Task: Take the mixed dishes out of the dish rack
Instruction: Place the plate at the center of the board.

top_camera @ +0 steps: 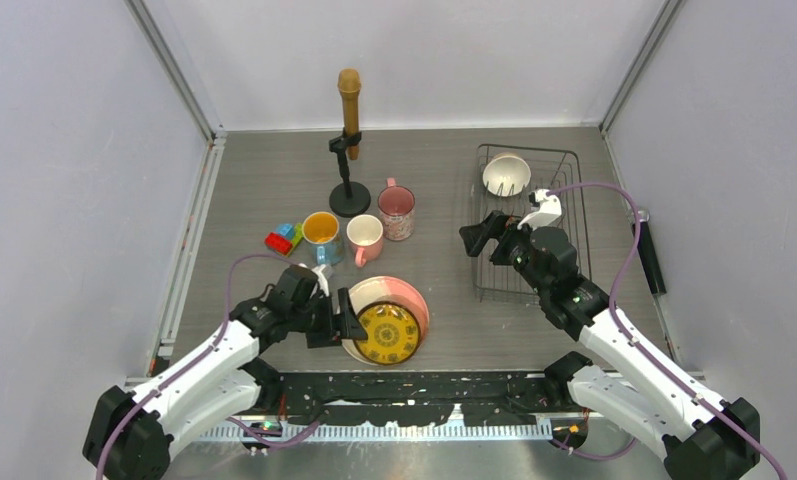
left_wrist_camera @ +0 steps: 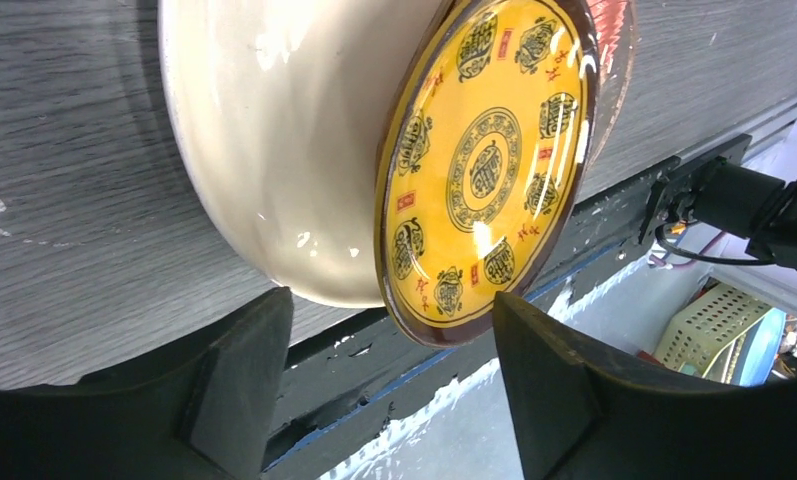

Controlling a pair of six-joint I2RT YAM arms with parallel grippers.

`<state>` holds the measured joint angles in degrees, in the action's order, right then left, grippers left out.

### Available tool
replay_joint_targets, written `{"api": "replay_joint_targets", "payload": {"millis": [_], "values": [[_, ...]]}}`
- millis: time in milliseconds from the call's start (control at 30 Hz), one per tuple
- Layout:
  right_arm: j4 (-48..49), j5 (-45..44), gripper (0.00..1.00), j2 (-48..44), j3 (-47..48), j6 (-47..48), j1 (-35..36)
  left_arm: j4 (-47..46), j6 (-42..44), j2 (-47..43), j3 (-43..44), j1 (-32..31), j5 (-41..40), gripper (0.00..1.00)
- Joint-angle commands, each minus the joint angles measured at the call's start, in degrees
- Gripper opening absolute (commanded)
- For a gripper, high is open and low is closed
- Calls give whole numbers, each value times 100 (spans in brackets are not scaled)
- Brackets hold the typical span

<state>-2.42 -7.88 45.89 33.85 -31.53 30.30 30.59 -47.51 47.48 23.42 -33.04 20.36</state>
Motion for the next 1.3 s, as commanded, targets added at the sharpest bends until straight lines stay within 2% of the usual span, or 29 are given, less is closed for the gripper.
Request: {"api": "replay_joint_targets", "payload": {"millis": [0, 67, 200, 300, 667, 867, 967, 1033, 1167, 1267], "values": [[14, -95, 99, -2, 131, 98, 12, -116, 57, -150, 261, -4, 219, 74], [4, -87, 99, 6, 139, 98, 11, -132, 51, -197, 304, -10, 354, 73], [-9, -96, 99, 16, 147, 98, 12, -326, 20, -259, 325, -10, 670, 79], [-6, -96, 99, 17, 157, 130, 11, -581, -37, -157, 270, -10, 831, 80], [-138, -231, 99, -29, 192, 214, 8, -1748, -127, 1029, 150, -10, 1281, 80], [-198, -313, 99, -66, 201, 255, 11, -1894, -72, 1419, 207, -9, 1333, 81], [-242, -409, 99, -65, 212, 259, 11, -1749, -30, 1364, 243, -10, 1269, 83], [-276, -455, 99, -63, 235, 261, 11, -1487, 49, 1221, 310, -10, 1178, 88], [-382, -608, 99, -39, 346, 277, 11, -645, 283, 645, 574, -10, 704, 99], [-497, -961, 100, -3, 534, 302, 11, 75, 467, 76, 880, -10, 207, 100]]}}
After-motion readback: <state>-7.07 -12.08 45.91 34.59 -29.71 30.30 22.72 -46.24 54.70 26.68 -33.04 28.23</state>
